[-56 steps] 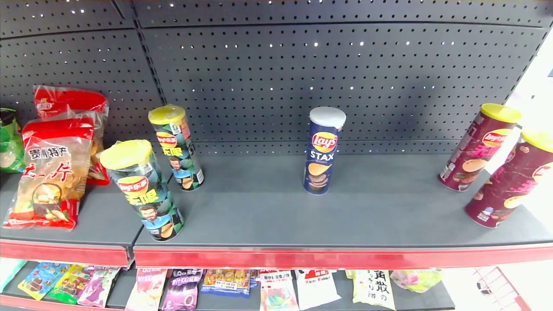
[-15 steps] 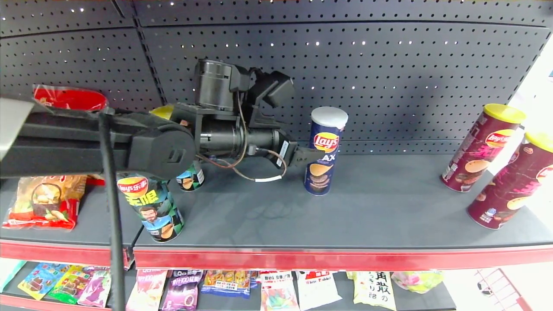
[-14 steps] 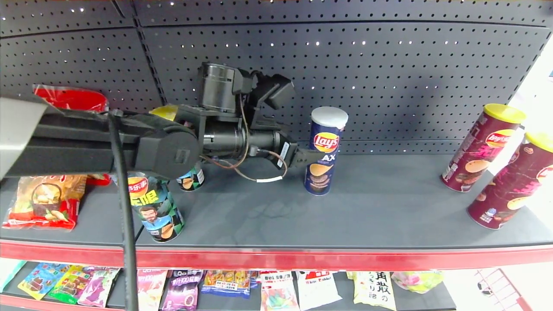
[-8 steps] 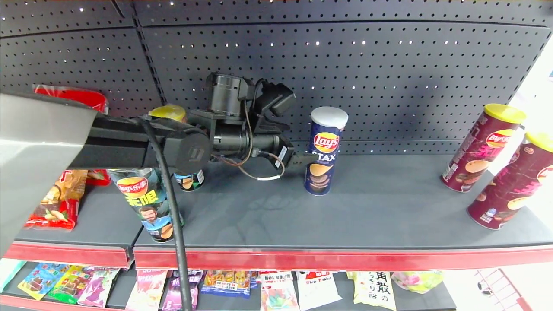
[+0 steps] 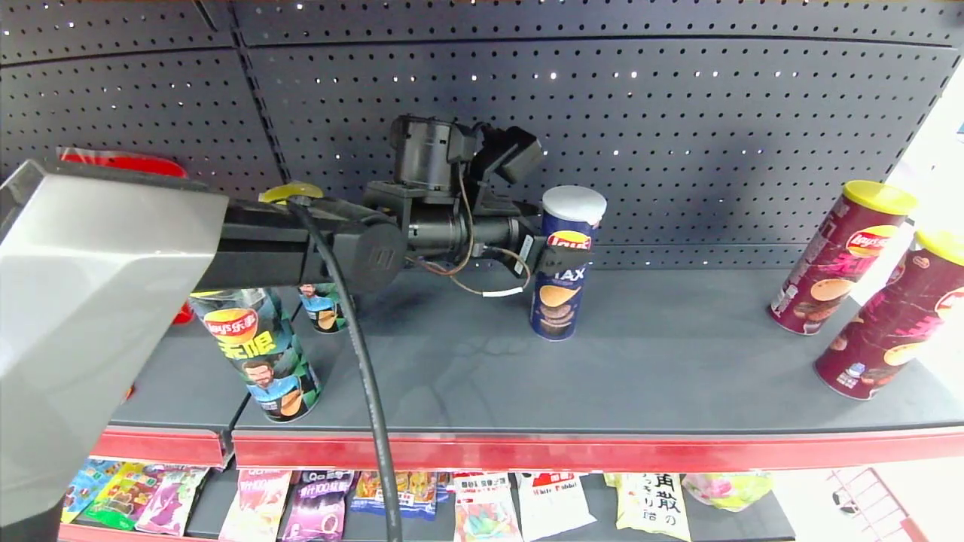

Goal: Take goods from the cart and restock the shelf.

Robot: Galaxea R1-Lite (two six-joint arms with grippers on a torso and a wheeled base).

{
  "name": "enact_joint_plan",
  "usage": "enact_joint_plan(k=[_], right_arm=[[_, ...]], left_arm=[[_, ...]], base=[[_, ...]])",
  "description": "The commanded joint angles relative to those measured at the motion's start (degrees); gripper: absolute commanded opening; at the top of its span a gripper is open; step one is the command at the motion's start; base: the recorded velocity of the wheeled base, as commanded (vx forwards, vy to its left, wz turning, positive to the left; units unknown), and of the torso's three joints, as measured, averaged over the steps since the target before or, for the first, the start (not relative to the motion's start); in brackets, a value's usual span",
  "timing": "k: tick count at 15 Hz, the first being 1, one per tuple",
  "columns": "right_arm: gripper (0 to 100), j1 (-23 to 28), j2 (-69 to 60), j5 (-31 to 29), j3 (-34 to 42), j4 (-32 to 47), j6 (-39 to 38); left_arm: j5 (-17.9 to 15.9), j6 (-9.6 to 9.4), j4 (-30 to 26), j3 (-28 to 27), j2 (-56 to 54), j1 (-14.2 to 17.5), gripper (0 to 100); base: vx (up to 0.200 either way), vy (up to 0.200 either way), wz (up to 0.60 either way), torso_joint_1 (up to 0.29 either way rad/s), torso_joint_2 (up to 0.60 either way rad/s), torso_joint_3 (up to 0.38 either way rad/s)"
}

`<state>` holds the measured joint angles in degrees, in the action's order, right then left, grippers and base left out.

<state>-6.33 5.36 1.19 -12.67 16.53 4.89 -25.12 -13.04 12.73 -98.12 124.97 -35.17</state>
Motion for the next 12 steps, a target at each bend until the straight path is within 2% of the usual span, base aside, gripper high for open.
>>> enact_joint_plan(k=[1, 8, 12], right_arm=[[0, 0.0, 0.09, 0.04, 0.01, -0.01, 0.03], [0, 0.0, 0.09, -0.05, 0.1, 0.08, 0.03], [0, 0.0, 0.09, -0.14, 0.1, 0.08, 0.03]], left_arm=[[-0.01, 0.04, 0.02, -1.63, 1.51, -0.25, 100], [-1.59, 0.04, -0.95, -5.94, 4.32, -0.25, 100], [-1.51, 0.04, -1.74, -6.38, 4.76, -0.16, 100]], base=[[0.0, 0.0, 0.0, 0.0, 0.0, 0.0], [0.0, 0.0, 0.0, 0.0, 0.0, 0.0], [0.0, 0.0, 0.0, 0.0, 0.0, 0.0]])
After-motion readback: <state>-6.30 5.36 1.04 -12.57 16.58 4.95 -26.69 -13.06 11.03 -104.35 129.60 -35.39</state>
